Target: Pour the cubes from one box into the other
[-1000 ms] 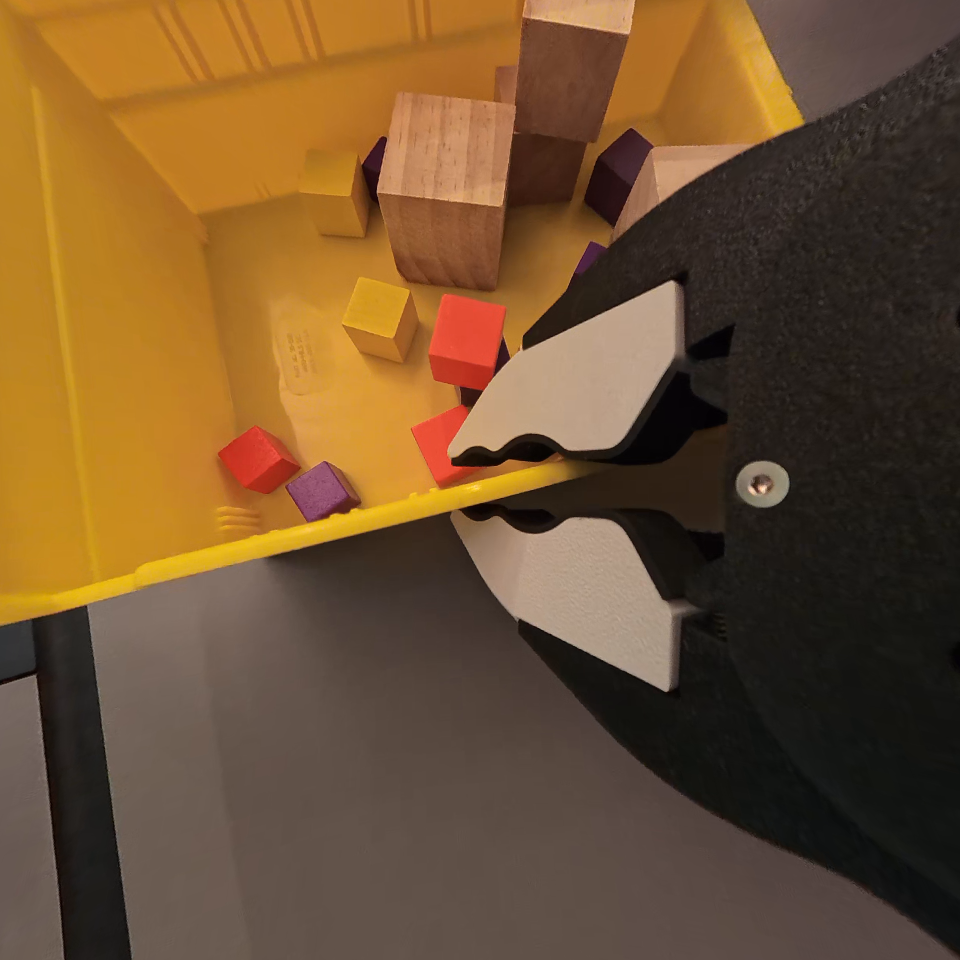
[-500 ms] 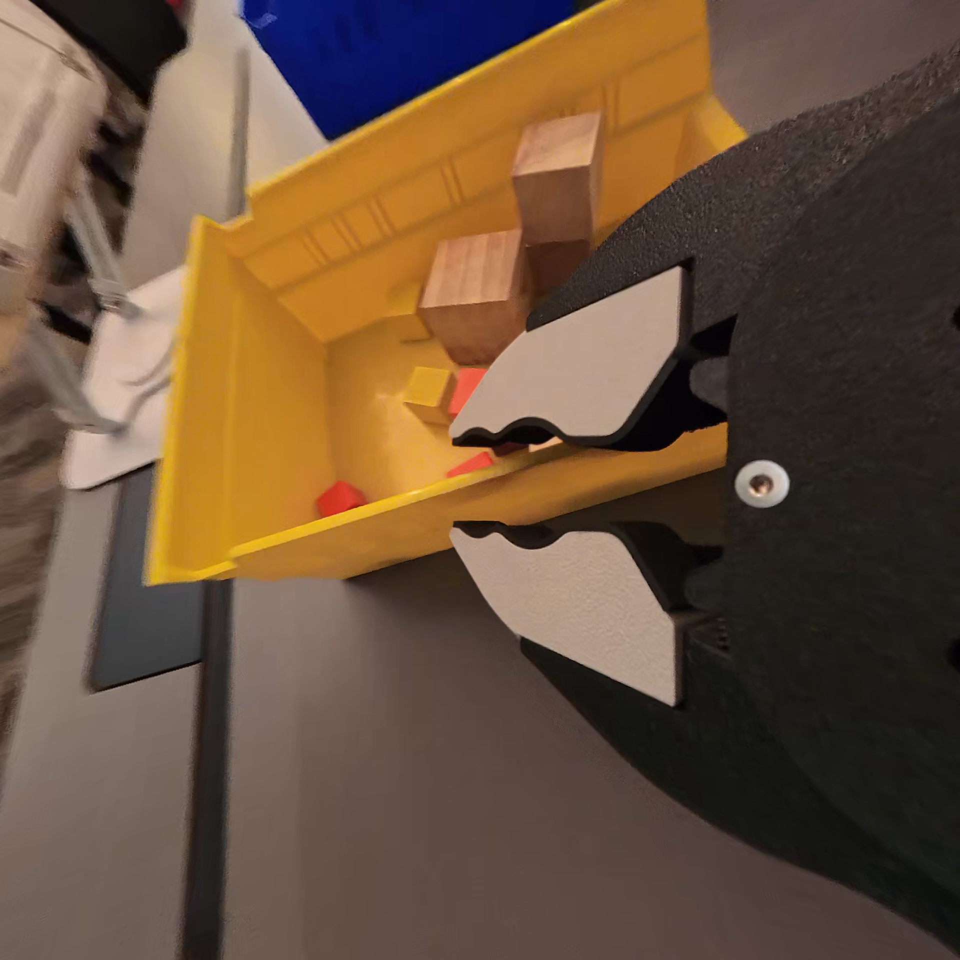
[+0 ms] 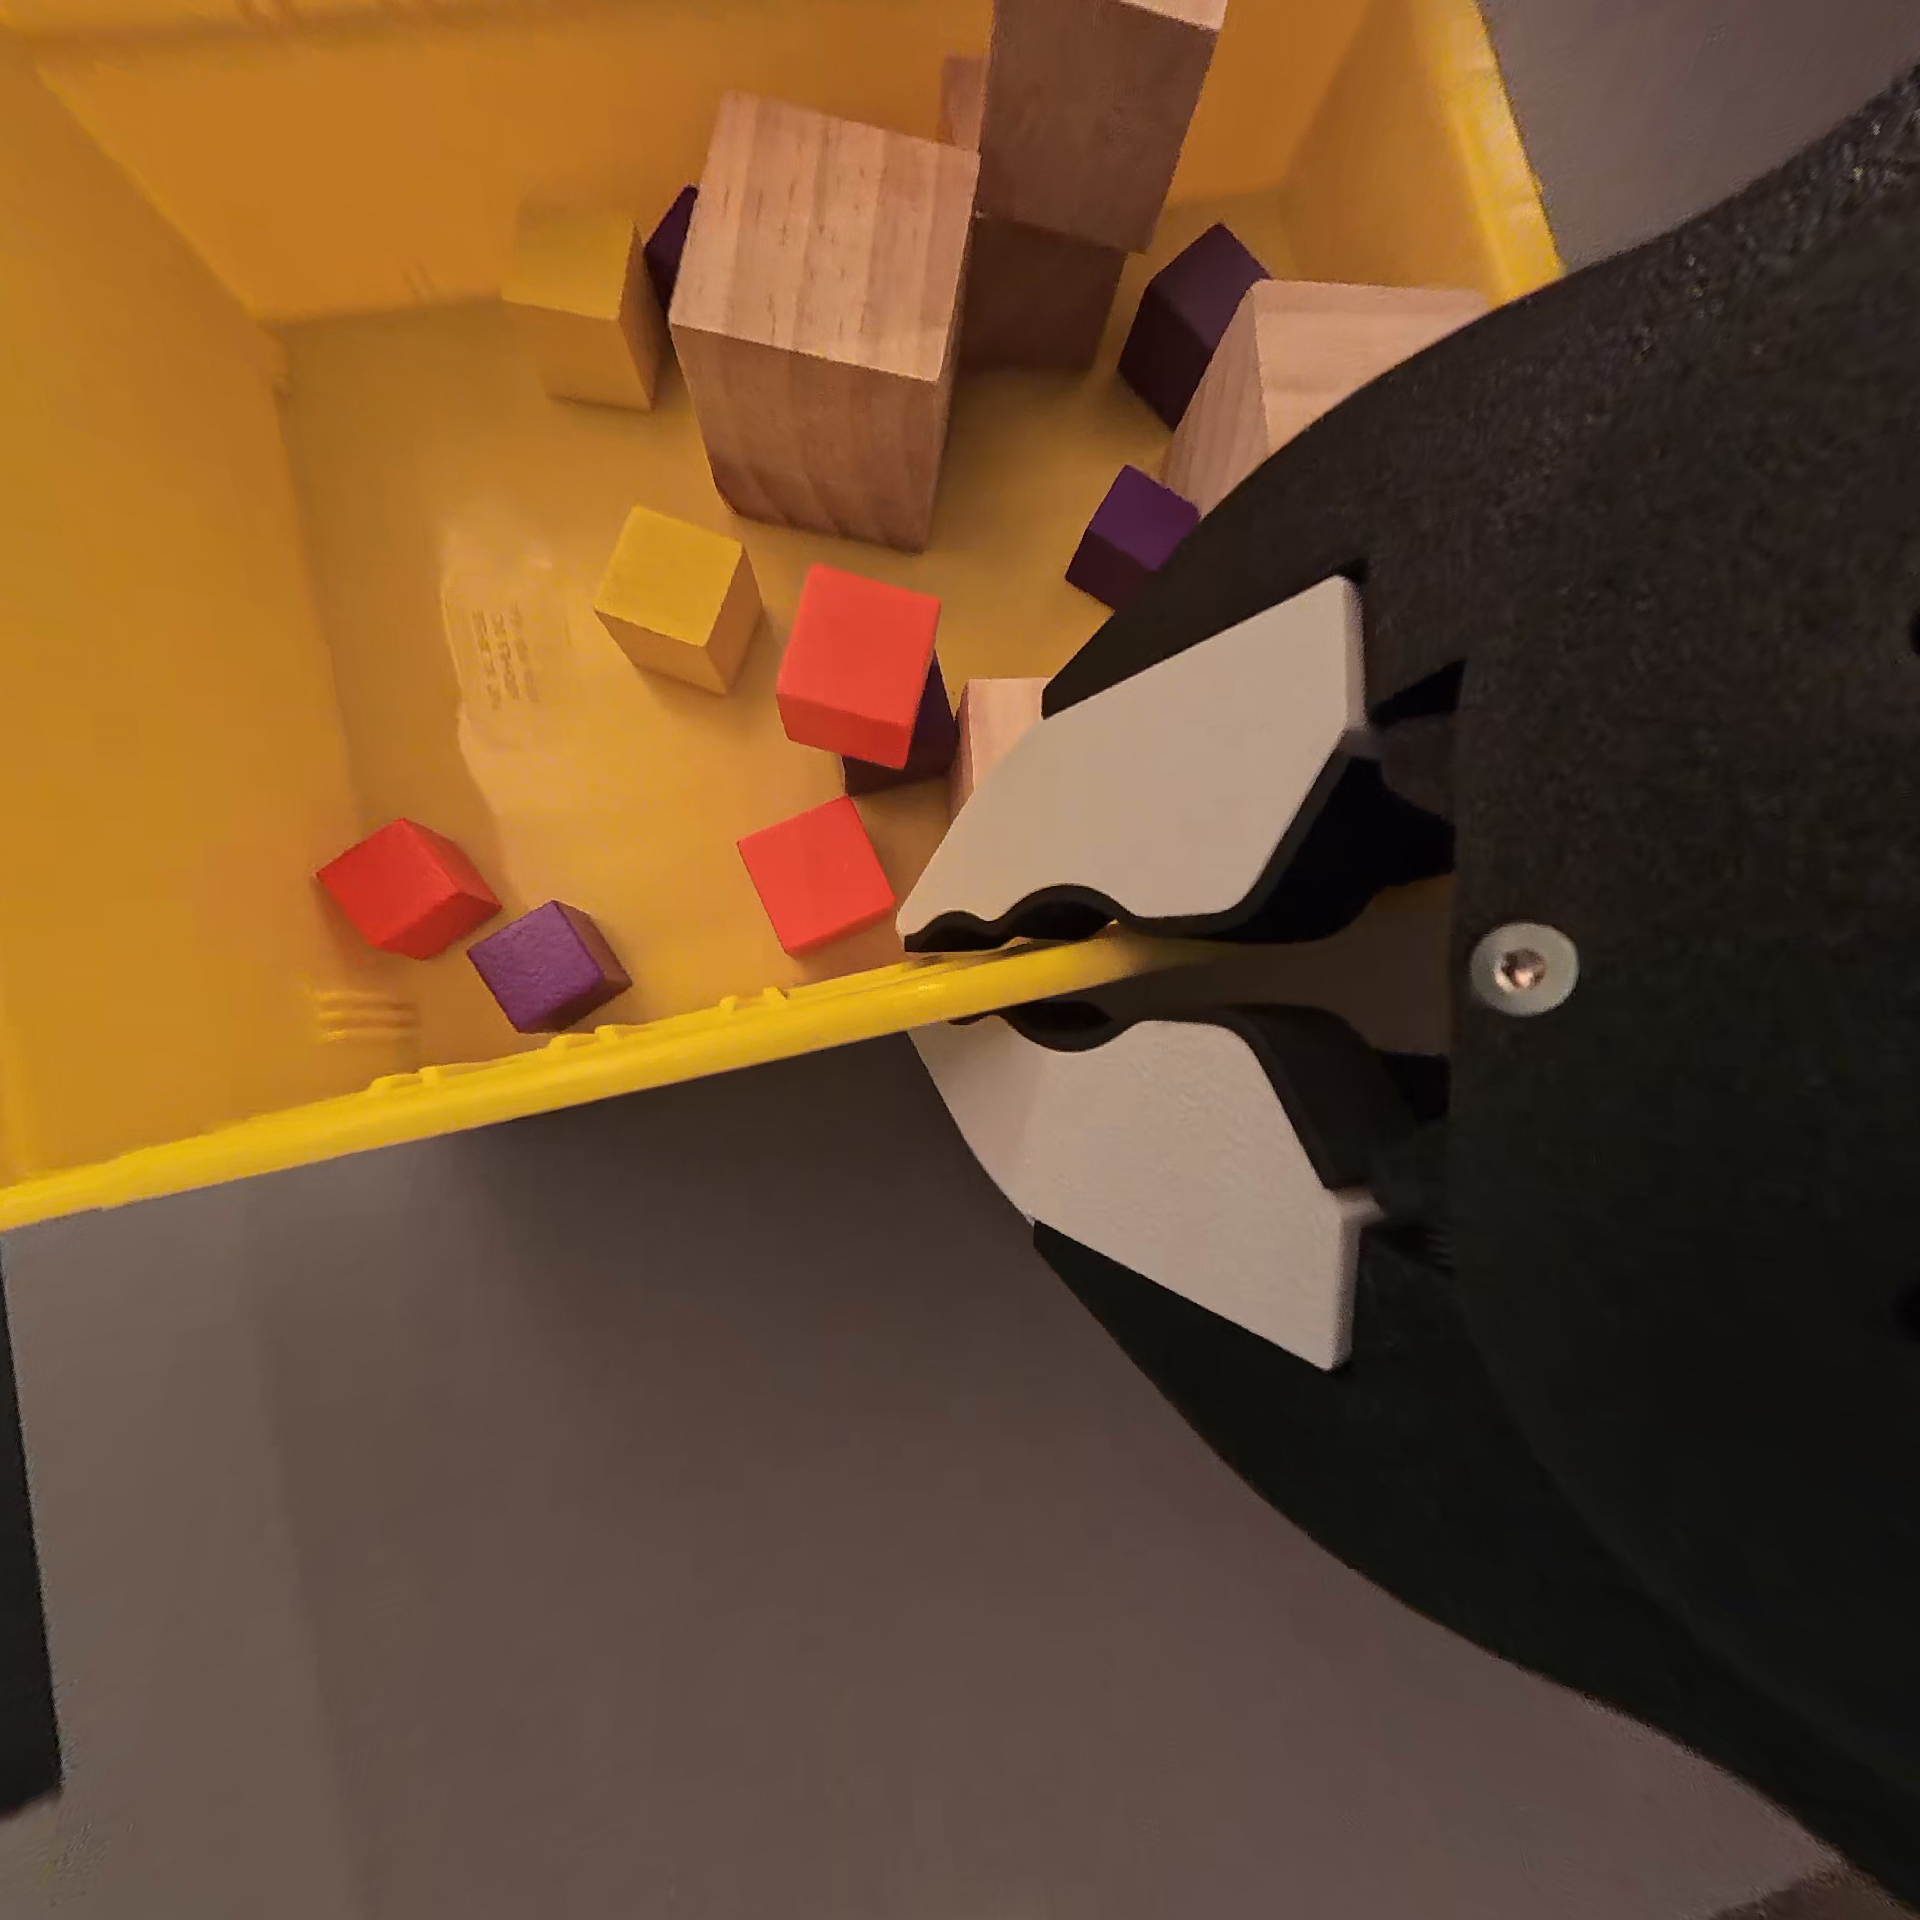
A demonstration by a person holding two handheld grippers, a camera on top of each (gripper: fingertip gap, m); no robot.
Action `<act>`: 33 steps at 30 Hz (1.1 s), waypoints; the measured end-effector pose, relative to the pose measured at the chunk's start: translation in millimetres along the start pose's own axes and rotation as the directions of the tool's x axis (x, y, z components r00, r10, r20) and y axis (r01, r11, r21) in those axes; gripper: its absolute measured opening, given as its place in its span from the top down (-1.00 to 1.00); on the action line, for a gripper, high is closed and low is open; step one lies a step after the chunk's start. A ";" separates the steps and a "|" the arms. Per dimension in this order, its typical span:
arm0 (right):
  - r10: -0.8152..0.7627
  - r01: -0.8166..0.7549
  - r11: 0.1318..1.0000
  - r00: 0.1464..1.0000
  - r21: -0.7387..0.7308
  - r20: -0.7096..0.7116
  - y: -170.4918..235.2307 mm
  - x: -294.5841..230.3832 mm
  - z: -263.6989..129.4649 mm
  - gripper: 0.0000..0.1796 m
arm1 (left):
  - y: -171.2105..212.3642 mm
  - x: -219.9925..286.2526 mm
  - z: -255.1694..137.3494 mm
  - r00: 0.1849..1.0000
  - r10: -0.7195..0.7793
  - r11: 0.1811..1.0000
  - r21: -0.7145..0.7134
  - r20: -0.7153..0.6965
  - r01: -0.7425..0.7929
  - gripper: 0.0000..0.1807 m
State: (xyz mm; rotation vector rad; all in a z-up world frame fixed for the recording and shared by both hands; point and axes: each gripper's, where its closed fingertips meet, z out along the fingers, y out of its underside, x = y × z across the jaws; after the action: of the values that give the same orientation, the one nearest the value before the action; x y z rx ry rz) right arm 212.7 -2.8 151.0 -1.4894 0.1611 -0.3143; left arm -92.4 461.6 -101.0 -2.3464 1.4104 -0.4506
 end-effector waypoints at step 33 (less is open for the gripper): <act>-0.020 0.058 0.989 0.964 -0.137 0.266 28.5 -77.3 88.8 0.39 | -128.5 158.3 -167.3 0.981 0.144 0.592 0.782 0.133 -0.193 -0.16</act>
State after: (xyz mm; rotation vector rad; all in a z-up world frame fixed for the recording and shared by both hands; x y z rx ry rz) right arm 168.8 106.6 123.1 -1.6635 -0.0607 -0.1352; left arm 3.1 352.4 119.3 -1.4574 1.0580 -0.7609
